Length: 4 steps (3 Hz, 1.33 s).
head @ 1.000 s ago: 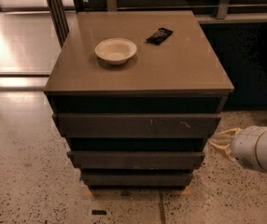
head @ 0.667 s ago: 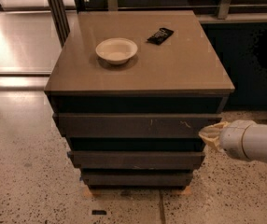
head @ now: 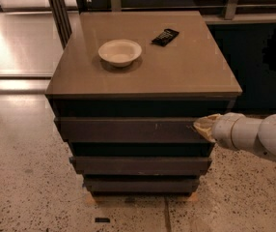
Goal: Open top drawer
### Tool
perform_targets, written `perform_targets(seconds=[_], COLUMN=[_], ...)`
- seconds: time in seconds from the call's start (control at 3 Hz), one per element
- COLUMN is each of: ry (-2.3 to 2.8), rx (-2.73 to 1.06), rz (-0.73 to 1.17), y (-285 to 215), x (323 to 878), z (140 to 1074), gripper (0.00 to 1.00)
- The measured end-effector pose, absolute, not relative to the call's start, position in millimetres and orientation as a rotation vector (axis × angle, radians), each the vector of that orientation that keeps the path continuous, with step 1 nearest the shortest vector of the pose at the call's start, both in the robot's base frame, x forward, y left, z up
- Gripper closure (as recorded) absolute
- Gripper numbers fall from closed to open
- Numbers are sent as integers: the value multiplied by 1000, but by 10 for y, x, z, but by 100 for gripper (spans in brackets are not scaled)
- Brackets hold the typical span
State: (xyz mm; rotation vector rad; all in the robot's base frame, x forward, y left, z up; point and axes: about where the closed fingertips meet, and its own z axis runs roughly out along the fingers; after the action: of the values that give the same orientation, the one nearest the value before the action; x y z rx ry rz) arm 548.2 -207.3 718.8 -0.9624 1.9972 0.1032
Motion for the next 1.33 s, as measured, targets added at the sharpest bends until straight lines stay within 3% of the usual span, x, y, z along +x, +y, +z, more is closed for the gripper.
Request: perform_targets(seconds=[1.33], ry=[2035], rx=[-836], rz=[22], y=[-2149], x=[6283], z=[6870], gripper=[100])
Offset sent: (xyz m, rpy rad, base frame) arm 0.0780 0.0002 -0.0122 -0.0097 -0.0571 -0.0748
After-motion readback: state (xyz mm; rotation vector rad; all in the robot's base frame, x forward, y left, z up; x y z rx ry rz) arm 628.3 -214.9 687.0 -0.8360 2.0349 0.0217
